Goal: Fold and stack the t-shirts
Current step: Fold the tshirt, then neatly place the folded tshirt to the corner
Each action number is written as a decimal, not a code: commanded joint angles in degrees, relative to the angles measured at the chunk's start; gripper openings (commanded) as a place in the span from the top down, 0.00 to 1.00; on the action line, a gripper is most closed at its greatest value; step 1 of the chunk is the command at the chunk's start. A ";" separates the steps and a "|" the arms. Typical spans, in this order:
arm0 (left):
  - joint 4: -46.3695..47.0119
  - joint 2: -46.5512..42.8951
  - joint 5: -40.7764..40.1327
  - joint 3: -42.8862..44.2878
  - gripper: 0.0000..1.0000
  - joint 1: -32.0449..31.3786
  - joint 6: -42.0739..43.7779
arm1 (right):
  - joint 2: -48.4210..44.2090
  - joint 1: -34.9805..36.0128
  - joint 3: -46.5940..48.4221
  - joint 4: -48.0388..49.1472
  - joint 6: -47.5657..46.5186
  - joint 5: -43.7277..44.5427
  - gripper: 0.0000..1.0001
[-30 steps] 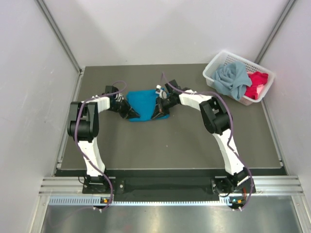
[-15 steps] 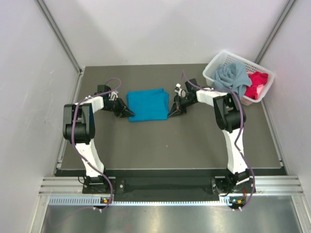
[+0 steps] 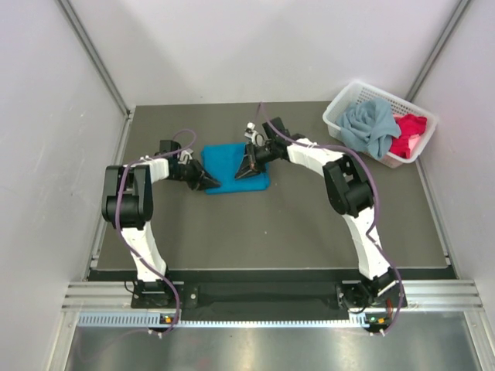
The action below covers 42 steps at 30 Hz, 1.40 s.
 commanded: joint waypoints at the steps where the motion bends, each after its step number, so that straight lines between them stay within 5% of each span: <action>1: -0.90 1.22 -1.16 -1.14 0.86 0.12 2.19 | -0.69 -1.97 -3.23 1.49 0.05 1.21 1.00; 13: -13.30 3.51 -7.76 2.46 0.86 4.51 13.62 | -0.69 -10.58 -13.79 -3.60 -8.39 7.09 1.00; 17: -11.82 0.17 -2.06 4.75 0.82 4.52 14.86 | -5.43 -10.94 -12.39 -8.77 -12.87 9.20 1.00; 25: 5.82 0.76 4.45 9.41 0.80 4.52 -0.06 | -10.63 -8.22 -7.29 2.70 -2.70 8.51 1.00; 32: 32.52 10.87 5.51 12.39 0.81 4.43 -18.07 | 4.90 -5.23 8.17 10.80 8.81 6.65 1.00; 42: 45.84 21.78 4.02 16.17 0.82 4.34 -27.23 | 18.99 -4.09 21.37 20.65 19.73 11.13 1.00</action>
